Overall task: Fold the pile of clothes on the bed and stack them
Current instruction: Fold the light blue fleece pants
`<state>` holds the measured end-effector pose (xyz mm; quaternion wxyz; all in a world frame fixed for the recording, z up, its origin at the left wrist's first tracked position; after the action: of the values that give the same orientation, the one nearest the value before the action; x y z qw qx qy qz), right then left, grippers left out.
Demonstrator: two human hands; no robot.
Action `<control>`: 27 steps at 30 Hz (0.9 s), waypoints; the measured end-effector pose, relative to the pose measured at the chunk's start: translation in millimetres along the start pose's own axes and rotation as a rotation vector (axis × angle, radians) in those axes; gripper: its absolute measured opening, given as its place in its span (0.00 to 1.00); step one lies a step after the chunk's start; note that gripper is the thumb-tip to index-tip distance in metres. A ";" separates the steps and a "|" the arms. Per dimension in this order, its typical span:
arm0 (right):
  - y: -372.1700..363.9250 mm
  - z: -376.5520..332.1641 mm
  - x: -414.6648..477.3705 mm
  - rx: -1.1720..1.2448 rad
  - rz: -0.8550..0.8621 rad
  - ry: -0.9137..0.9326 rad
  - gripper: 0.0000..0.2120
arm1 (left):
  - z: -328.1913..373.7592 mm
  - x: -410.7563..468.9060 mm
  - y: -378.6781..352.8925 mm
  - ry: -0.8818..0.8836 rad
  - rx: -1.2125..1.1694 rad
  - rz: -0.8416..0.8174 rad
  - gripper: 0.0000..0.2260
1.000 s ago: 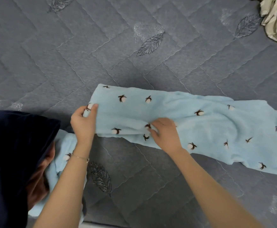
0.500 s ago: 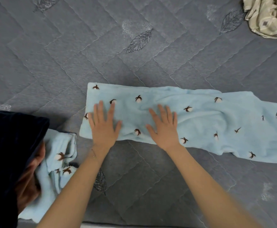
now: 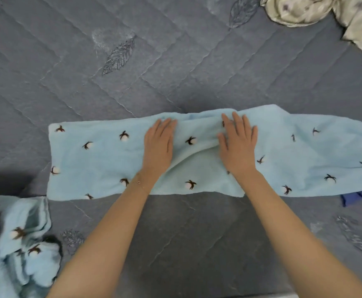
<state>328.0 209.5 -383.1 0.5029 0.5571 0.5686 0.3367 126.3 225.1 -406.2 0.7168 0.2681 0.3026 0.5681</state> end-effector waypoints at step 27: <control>44.7 137.7 94.0 0.205 0.025 -0.111 0.12 | 6.4 70.1 -10.0 0.290 -0.295 -0.112 0.05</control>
<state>483.5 283.3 -396.3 0.4697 0.6305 0.5643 0.2518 149.6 291.2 -418.1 0.7275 0.0585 0.3306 0.5984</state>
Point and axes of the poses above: each hand's wrist, its own x-axis towards the middle knuckle, its own y-axis out of the back of the hand, z = x × y, the point moved 9 cm from there along x, towards the middle knuckle, and after that the axes turned 6 degrees about -x, right-handed, at the moved point
